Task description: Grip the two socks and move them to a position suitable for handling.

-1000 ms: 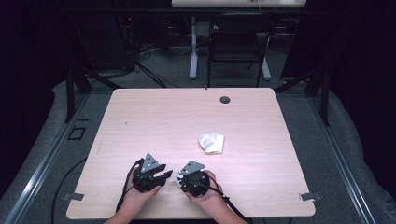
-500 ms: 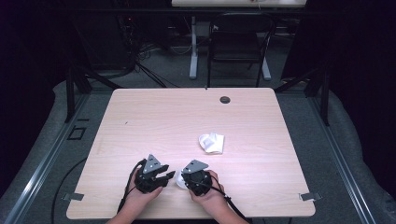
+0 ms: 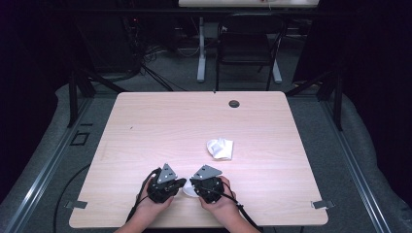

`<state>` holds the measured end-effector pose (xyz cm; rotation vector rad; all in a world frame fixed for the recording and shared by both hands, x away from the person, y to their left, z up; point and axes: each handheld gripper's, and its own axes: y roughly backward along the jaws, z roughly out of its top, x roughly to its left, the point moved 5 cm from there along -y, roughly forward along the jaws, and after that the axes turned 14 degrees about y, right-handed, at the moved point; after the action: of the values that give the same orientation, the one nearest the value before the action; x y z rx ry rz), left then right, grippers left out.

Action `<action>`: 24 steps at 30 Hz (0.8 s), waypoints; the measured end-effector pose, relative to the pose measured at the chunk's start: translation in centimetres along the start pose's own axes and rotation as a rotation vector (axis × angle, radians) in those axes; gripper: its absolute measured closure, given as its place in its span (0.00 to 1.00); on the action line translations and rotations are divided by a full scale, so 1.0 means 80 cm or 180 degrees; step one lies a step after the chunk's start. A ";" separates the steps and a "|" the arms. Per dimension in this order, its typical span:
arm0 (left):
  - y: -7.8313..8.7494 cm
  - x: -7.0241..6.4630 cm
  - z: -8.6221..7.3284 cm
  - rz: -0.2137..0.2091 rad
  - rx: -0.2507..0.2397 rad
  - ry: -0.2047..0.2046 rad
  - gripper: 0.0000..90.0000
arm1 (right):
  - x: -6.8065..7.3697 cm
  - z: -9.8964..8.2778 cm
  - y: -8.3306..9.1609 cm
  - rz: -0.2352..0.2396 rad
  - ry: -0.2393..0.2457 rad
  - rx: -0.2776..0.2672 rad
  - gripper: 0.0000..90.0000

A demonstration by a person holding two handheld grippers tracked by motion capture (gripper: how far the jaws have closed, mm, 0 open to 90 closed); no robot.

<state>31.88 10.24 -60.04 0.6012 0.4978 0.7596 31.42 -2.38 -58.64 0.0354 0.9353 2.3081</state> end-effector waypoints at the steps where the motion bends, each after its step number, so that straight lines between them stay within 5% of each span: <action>1: -0.001 0.000 -0.001 0.0016 0.0021 -0.0020 0.99 | -0.001 0.000 0.001 -0.0008 0.0019 0.0006 0.96; 24: -0.009 0.010 -0.013 0.0095 0.0162 0.0020 1.00 | -0.032 -0.011 0.040 -0.0210 -0.0069 -0.0082 0.96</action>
<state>32.10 10.78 -61.39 0.6551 0.5162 0.7791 31.51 -6.12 -56.77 0.0183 0.8827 2.2543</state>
